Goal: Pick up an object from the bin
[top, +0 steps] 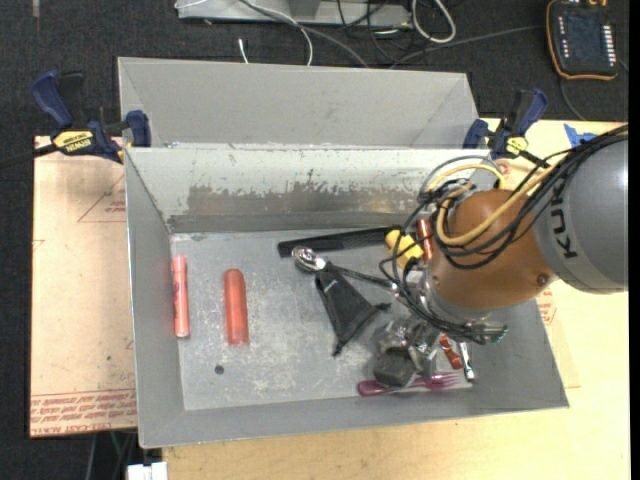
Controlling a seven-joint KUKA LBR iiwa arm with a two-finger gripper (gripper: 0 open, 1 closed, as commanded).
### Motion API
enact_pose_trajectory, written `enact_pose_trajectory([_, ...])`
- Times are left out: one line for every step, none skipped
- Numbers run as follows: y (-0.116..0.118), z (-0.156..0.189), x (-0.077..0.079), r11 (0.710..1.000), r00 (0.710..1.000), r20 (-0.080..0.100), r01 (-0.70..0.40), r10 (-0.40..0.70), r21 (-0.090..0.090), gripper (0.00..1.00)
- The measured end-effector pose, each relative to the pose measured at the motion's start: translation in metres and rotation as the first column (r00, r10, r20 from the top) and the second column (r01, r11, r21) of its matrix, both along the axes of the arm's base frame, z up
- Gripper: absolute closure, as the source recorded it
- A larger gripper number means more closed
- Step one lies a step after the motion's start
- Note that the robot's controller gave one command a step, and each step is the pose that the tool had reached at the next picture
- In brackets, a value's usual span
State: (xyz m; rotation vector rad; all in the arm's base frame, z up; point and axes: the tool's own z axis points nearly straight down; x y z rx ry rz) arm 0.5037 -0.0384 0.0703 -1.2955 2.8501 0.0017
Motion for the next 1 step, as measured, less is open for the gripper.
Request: enact_pose_trajectory([0.0012,0.0393,-0.0024,1.0,1.0,-0.008,0.002,-0.002,0.002,1.0])
